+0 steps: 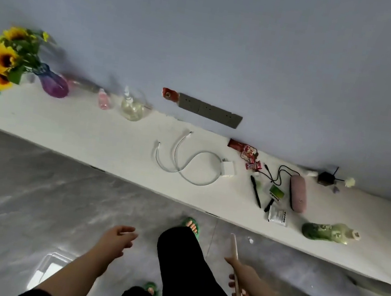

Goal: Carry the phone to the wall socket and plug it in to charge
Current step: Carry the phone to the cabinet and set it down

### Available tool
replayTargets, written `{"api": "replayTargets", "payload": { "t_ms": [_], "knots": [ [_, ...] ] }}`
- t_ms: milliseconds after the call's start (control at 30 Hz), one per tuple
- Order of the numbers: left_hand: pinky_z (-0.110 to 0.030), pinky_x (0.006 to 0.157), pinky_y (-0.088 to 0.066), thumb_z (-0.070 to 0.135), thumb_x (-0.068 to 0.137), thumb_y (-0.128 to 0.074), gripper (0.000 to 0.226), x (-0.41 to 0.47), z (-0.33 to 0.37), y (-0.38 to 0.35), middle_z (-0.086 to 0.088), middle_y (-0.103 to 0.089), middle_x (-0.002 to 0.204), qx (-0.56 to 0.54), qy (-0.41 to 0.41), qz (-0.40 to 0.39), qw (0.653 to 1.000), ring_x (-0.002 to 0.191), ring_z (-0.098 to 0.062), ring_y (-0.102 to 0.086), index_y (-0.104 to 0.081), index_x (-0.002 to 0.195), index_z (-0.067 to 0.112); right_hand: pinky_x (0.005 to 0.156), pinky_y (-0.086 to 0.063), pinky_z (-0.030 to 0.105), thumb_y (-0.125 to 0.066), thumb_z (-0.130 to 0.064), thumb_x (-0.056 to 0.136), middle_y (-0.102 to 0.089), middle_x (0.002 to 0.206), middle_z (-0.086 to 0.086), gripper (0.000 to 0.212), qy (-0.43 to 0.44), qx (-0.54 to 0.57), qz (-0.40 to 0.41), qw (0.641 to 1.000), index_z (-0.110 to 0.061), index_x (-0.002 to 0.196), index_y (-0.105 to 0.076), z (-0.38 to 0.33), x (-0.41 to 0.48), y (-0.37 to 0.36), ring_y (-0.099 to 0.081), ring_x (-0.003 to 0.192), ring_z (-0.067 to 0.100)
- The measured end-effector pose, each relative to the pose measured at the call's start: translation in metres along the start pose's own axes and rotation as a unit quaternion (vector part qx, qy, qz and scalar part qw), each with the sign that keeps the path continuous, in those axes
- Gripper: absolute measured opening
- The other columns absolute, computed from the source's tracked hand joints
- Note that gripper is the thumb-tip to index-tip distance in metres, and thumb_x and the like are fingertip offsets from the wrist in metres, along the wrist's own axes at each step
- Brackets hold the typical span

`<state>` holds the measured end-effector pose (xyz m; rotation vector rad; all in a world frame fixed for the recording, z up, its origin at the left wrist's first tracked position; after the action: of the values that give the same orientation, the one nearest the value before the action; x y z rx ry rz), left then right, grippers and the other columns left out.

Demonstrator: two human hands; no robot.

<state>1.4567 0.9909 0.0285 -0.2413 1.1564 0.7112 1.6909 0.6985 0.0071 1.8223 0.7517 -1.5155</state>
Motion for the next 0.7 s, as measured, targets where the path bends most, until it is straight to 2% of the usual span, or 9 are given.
{"api": "replayTargets", "payload": {
  "t_ms": [100, 200, 300, 467, 567, 600, 700],
  "knots": [
    [-0.028, 0.066, -0.043, 0.019, 0.089, -0.062, 0.028, 0.017, 0.037, 0.004, -0.012, -0.065, 0.108, 0.006, 0.003, 0.017, 1.0, 0.085, -0.02, -0.062, -0.061, 0.115, 0.01, 0.063, -0.043, 0.034, -0.066, -0.045, 0.084, -0.051, 0.09, 0.015, 0.046, -0.002, 0.019, -0.002, 1.0, -0.002, 0.099, -0.057, -0.048, 0.006, 0.0, -0.051, 0.074, 0.025],
    [-0.026, 0.06, -0.041, 0.013, 0.089, -0.061, 0.025, 0.039, 0.075, 0.011, -0.008, -0.063, 0.094, -0.002, 0.003, 0.024, 1.0, 0.075, -0.018, -0.059, -0.06, 0.114, 0.007, 0.07, -0.043, 0.036, -0.066, -0.046, 0.084, -0.053, 0.084, 0.014, 0.041, 0.015, 0.014, 0.013, 1.0, -0.006, 0.089, -0.059, -0.098, 0.011, -0.008, -0.052, 0.073, 0.025],
    [-0.024, 0.058, -0.04, 0.016, 0.088, -0.063, 0.024, 0.068, 0.108, 0.021, -0.005, -0.064, 0.086, 0.017, 0.007, 0.024, 1.0, 0.071, -0.013, -0.058, -0.063, 0.111, 0.01, 0.072, -0.044, 0.036, -0.065, -0.049, 0.083, -0.055, 0.083, 0.013, 0.041, 0.036, 0.003, 0.016, 0.999, -0.009, 0.09, -0.059, -0.147, 0.019, -0.035, -0.055, 0.075, 0.025],
    [-0.025, 0.065, -0.044, 0.022, 0.088, -0.063, 0.03, 0.139, 0.149, 0.036, -0.008, -0.066, 0.101, 0.081, 0.021, -0.015, 0.996, 0.086, -0.016, -0.062, -0.061, 0.117, 0.014, 0.07, -0.04, 0.036, -0.066, -0.052, 0.079, -0.052, 0.085, 0.011, 0.044, 0.066, 0.017, 0.028, 0.997, -0.008, 0.085, -0.059, -0.215, 0.042, -0.091, -0.052, 0.076, 0.025],
    [-0.032, 0.084, -0.049, 0.021, 0.084, -0.067, 0.032, 0.188, 0.167, 0.043, -0.011, -0.068, 0.114, 0.132, -0.008, -0.016, 0.991, 0.096, -0.022, -0.064, -0.062, 0.114, 0.014, 0.066, -0.039, 0.032, -0.065, -0.047, 0.082, -0.051, 0.085, 0.009, 0.036, 0.059, 0.05, 0.038, 0.996, -0.013, 0.081, -0.056, -0.242, 0.066, -0.122, -0.051, 0.076, 0.023],
    [-0.033, 0.089, -0.048, 0.022, 0.083, -0.067, 0.034, 0.203, 0.173, 0.045, -0.01, -0.066, 0.119, 0.167, -0.02, -0.014, 0.986, 0.098, -0.023, -0.063, -0.062, 0.116, 0.015, 0.061, -0.036, 0.029, -0.066, -0.045, 0.083, -0.049, 0.081, 0.009, 0.034, 0.054, 0.06, 0.045, 0.996, -0.012, 0.079, -0.055, -0.249, 0.076, -0.132, -0.049, 0.072, 0.022],
    [-0.03, 0.089, -0.047, 0.026, 0.082, -0.066, 0.052, 0.245, 0.184, 0.046, -0.008, -0.053, 0.136, 0.248, -0.051, -0.019, 0.967, 0.101, -0.022, -0.06, -0.052, 0.131, 0.017, 0.05, -0.026, 0.027, -0.069, -0.034, 0.083, -0.037, 0.059, 0.004, 0.036, 0.049, 0.089, 0.047, 0.994, -0.013, 0.066, -0.046, -0.267, 0.103, -0.165, -0.037, 0.051, 0.017]
  ]
}}
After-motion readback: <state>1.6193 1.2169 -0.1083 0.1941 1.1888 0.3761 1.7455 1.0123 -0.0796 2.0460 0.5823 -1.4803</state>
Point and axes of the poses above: each hand's wrist, its own x-axis towards the middle knuckle, its own y-axis out of the back of the hand, z = x × y, the point moved 6 cm from there along x, towards the middle knuckle
